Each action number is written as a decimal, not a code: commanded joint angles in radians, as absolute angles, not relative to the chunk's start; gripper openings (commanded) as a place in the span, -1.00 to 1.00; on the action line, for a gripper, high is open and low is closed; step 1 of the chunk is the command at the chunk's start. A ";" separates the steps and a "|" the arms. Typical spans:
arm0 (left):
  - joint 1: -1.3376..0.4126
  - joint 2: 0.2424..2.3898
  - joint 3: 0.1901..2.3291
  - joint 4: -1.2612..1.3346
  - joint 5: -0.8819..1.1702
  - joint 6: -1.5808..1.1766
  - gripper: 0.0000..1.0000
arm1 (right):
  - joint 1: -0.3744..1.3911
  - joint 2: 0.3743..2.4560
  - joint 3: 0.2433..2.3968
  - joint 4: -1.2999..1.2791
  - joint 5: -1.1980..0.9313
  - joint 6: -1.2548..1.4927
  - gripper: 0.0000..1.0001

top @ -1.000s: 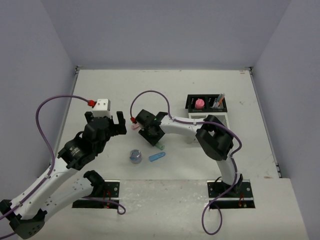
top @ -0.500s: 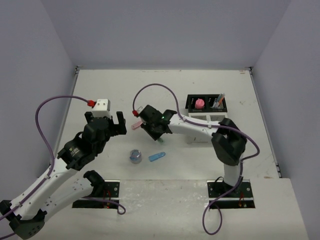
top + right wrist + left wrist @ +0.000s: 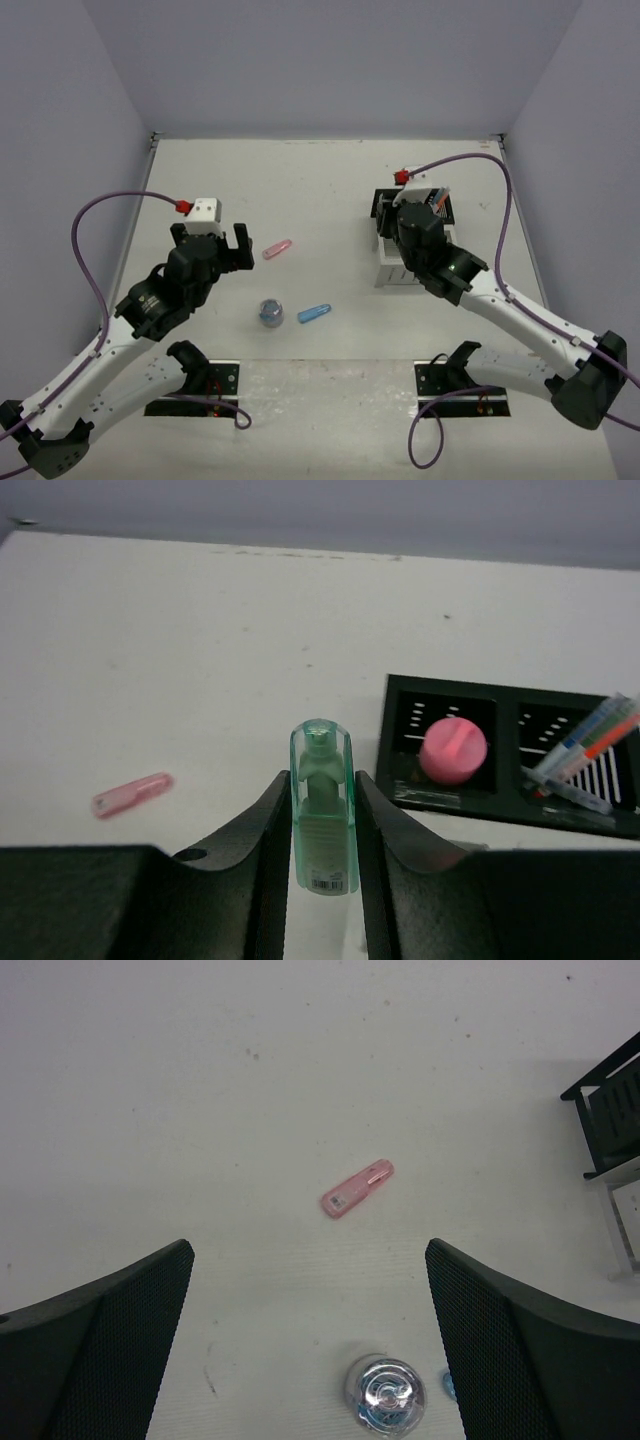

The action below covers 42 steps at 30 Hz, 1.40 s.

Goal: Sort the stationery into containers
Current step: Place the stationery in the storage box, then pick up the stationery from the center of the board.

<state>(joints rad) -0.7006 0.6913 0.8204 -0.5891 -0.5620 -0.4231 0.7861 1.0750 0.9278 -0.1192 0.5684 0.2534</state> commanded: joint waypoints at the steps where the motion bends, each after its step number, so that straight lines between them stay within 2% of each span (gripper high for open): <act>1: -0.693 0.689 0.815 -0.545 -0.557 -0.396 1.00 | 0.712 1.101 0.823 0.049 0.608 0.322 -1.00; 9: -0.694 0.688 0.813 -0.546 -0.552 -0.396 1.00 | 0.677 1.176 0.768 0.113 0.630 0.350 -1.00; 12: -0.695 0.683 0.811 -0.542 -0.551 -0.394 1.00 | 0.676 1.161 0.714 0.123 0.641 0.400 -0.89; 16: -0.694 0.689 0.811 -0.542 -0.548 -0.394 1.00 | 0.676 1.142 0.670 0.126 0.654 0.426 -0.65; 20: -0.695 0.690 0.811 -0.541 -0.551 -0.394 1.00 | 0.675 1.099 0.645 0.118 0.653 0.436 -0.59; 22: -0.694 0.694 0.811 -0.543 -0.551 -0.396 1.00 | 0.678 1.073 0.642 0.108 0.642 0.436 -0.28; 23: -0.693 0.697 0.813 -0.543 -0.551 -0.397 1.00 | 0.678 1.068 0.641 0.106 0.638 0.434 -0.22; 24: -0.694 0.703 0.814 -0.542 -0.549 -0.398 1.00 | 0.678 1.053 0.642 0.093 0.630 0.432 -0.02; 25: -0.695 0.706 0.815 -0.543 -0.548 -0.399 1.00 | 0.678 1.039 0.645 0.086 0.626 0.431 0.08; 29: -0.695 0.767 0.847 -0.557 -0.506 -0.425 1.00 | 0.678 0.957 0.673 0.014 0.590 0.417 0.24; 32: -0.695 0.880 0.889 -0.591 -0.498 -0.506 1.00 | 0.678 0.873 0.689 -0.022 0.569 0.408 0.45; 36: -0.688 1.115 0.919 -0.550 -0.430 -0.509 1.00 | 0.678 0.795 0.699 -0.067 0.490 0.382 0.47; 38: -0.635 1.312 0.992 -0.533 -0.355 -0.482 1.00 | 0.678 0.772 0.702 -0.070 0.402 0.358 0.50; 42: -0.596 1.563 1.137 -0.544 -0.240 -0.418 1.00 | 0.678 0.772 0.729 -0.118 0.269 0.308 0.53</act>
<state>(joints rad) -0.6289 1.4053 1.0175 -0.5541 -0.3664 -0.4766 0.6792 0.7686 0.6740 -0.0618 0.4277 0.3708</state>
